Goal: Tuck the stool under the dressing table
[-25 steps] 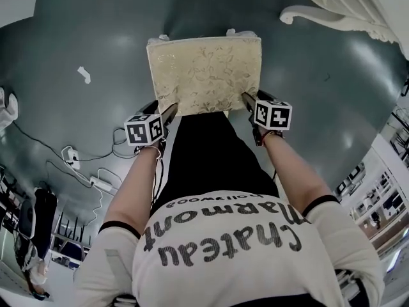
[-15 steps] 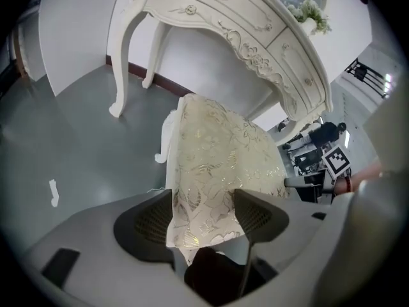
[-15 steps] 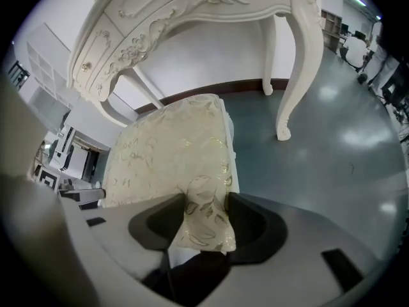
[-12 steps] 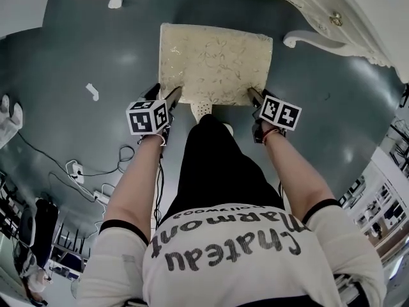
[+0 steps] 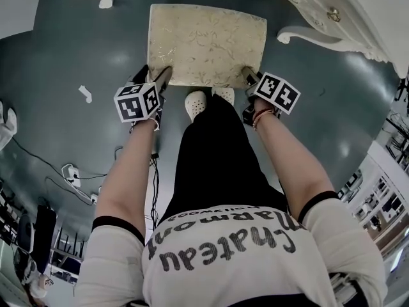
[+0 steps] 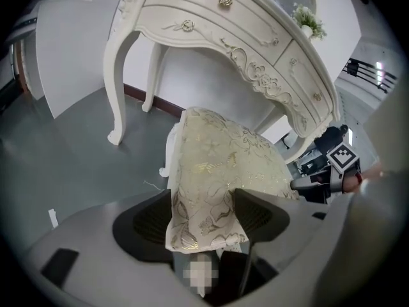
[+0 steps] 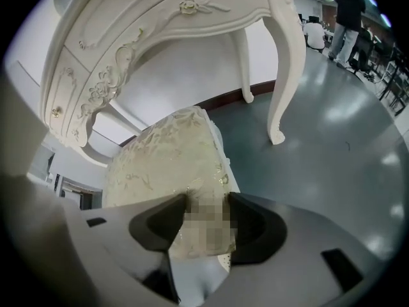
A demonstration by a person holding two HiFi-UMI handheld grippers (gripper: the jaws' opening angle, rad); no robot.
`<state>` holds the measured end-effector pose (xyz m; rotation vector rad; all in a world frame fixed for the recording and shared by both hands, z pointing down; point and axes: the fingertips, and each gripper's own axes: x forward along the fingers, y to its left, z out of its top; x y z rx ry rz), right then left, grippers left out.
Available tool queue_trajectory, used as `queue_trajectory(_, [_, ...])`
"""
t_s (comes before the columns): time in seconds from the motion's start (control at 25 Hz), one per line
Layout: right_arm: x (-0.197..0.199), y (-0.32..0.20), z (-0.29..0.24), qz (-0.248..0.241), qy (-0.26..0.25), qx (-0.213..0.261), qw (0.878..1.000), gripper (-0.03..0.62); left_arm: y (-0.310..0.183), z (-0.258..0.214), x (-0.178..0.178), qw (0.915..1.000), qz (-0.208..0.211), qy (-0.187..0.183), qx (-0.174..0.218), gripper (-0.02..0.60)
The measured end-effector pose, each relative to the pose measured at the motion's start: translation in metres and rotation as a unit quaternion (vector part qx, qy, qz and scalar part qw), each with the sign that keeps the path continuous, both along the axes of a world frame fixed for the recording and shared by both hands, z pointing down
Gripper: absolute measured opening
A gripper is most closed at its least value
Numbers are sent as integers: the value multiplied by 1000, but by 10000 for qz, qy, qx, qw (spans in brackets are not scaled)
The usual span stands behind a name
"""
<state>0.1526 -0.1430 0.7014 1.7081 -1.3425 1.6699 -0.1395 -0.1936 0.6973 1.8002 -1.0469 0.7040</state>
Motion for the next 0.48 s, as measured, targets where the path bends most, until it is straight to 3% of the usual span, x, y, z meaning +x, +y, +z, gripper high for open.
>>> queue_trajectory(0.2, [-6,1,-11,78,-22,280,9996,229,-9,-15,2,9981,-40,-395,470,293])
queue_trajectory(0.48, [-3,-37,-13,25,47,1028,9947,229,-43,-15,4,9976,61,-151,673,291])
